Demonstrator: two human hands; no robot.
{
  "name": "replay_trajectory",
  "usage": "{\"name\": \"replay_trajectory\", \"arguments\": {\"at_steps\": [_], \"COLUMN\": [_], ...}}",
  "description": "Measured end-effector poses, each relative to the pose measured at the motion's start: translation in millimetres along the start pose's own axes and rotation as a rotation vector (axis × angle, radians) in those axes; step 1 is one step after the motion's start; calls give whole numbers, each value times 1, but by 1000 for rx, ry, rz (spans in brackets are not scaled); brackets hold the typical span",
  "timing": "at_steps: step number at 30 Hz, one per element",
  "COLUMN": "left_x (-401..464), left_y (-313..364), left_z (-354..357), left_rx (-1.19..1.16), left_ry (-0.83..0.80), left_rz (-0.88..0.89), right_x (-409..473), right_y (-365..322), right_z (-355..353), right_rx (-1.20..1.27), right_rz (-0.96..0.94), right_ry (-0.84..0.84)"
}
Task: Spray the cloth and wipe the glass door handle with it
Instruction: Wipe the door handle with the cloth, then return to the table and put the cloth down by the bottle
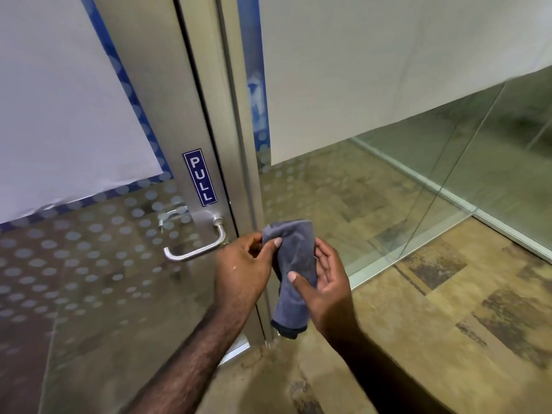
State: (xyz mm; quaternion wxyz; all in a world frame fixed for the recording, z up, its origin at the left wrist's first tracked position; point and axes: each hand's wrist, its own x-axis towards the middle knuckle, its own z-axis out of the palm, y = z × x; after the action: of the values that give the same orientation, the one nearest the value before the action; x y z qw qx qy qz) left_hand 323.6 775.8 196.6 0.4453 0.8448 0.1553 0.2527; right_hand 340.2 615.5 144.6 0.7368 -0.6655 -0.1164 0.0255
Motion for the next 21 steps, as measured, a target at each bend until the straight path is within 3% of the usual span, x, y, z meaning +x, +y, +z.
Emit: {"name": "replay_trajectory", "arguments": {"at_steps": [5,9,12,17,21], "left_x": [-7,-12,-14,-22,-33], "left_y": [-4,-7,-7,-5,-12], "left_z": [-18,-32,-40,-44,-36], "left_rx": [4,-12,29,4,-118], "left_ry": [-69,-204,-325,-606,-714], "left_rz": [253,440,622,901,890], "right_x": [-20,-37,-48,-70,-93], "right_y": [-2,-20,-31,-57,-70], "right_z": [-3,-11,-19,-28,-34], "right_rx": [-13,-235,-548,-774,-762], "right_rz": [-28,-88,-185,-126,26], "right_ry": [47,71,94,-60,-168]}}
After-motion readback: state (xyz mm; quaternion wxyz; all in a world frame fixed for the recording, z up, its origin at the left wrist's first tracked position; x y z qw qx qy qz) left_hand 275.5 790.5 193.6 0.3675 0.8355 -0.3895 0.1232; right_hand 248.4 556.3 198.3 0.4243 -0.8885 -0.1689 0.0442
